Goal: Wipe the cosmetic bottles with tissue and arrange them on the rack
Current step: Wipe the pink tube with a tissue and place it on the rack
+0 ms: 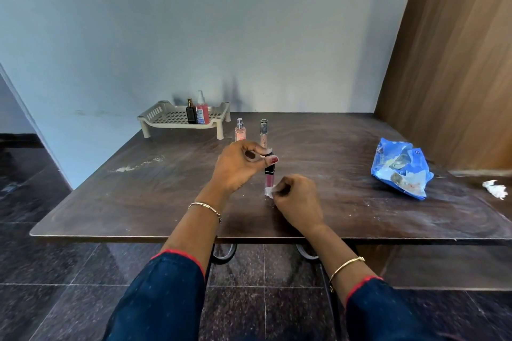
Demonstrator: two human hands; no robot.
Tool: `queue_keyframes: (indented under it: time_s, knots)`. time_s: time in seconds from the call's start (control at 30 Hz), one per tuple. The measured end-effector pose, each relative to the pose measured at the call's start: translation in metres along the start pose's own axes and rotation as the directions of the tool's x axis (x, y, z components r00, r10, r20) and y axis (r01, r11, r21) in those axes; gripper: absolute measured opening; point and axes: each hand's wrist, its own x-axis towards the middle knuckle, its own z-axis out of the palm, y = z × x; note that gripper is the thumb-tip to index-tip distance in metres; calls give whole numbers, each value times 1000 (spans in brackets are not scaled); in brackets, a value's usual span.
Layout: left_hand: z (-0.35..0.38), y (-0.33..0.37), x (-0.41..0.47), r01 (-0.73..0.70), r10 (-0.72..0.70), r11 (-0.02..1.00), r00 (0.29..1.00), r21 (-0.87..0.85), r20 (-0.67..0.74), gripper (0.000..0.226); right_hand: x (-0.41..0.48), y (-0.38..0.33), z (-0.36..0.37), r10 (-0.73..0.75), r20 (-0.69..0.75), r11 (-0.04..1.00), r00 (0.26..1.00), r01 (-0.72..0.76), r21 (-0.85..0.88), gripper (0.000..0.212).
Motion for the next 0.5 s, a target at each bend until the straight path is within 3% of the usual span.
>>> queue_keyframes:
  time_s: [0.17,0.27,0.37,0.5]
  knots:
    - [-4,7,4,-10,3,997,995,75,96,14,6,-1,-8,136,-144,970,980,-103,219,14]
    - [-8,7,2,-8,2,998,994,59,105,16,8,-2,-18,153,-211,941,965,-77,330,16]
    - [-6,5,-1,-19,18,1000,997,20,75,17,8,-10,-18,-27,-267,960,963,100,262,12]
    - [-4,3,0,-34,33,999,997,15,65,16,9,-13,-12,-351,-263,934,899,355,-33,11]
